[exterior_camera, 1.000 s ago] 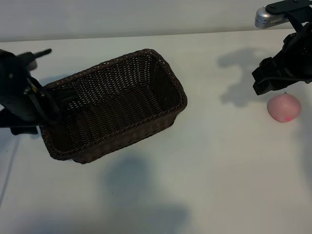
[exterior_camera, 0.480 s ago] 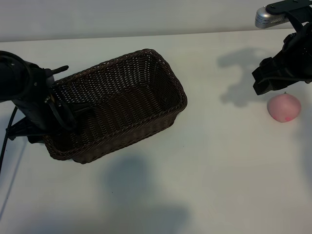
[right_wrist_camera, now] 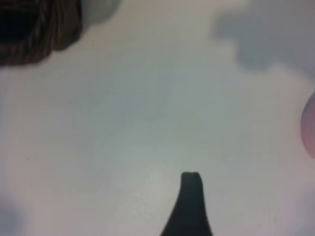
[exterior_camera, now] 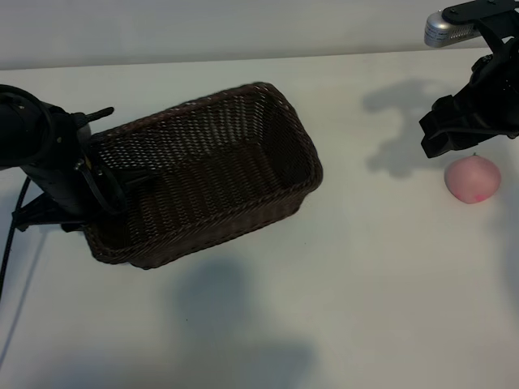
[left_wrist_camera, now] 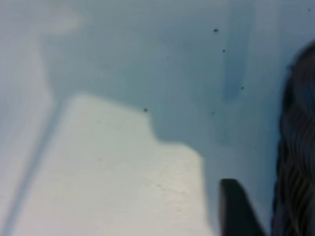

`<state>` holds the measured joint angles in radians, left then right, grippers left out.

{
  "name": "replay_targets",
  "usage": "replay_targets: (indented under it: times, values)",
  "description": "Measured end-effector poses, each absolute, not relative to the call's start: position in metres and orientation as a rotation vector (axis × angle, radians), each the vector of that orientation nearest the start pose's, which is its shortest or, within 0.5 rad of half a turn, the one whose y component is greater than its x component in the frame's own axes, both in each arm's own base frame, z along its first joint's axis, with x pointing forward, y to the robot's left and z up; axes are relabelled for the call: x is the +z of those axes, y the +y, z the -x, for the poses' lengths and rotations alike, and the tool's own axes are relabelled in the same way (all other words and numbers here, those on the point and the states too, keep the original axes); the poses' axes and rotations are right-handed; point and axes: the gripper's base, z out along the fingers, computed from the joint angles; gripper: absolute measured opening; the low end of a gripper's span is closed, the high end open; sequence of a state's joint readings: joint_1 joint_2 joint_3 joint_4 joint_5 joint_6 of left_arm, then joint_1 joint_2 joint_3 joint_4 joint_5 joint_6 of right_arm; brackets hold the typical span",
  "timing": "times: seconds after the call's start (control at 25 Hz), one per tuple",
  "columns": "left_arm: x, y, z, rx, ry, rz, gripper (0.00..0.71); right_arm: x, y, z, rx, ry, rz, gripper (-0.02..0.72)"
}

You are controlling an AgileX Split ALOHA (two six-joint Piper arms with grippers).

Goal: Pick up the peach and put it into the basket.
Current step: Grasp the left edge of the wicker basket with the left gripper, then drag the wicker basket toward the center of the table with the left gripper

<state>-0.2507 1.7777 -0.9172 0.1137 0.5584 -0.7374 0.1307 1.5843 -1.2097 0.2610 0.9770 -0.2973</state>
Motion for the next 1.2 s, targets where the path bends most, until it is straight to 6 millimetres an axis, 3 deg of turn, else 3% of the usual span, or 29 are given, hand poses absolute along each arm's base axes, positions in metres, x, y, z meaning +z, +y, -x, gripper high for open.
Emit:
replay_targets:
  times: [0.36, 0.6, 0.68, 0.72, 1.2]
  values:
    - [0.144, -0.073, -0.304, -0.096, 2.841, 0.591, 0.328, 0.27, 0.061, -0.312, 0.3, 2.771, 0.44, 0.595]
    - [0.154, -0.08, -0.306, -0.236, 2.794, 0.596, 0.316, 0.27, 0.061, -0.312, 0.3, 2.772, 0.441, 0.595]
    - [0.159, -0.082, -0.305, -0.28, 2.78, 0.576, 0.171, 0.27, 0.061, -0.312, 0.3, 2.772, 0.441, 0.595]
    - [0.162, -0.083, -0.305, -0.306, 2.768, 0.577, 0.15, 0.27, 0.061, -0.312, 0.3, 2.772, 0.441, 0.595]
    - [0.187, -0.087, -0.301, -0.452, 2.7, 0.517, 0.151, 0.27, 0.061, -0.312, 0.3, 2.772, 0.441, 0.595]
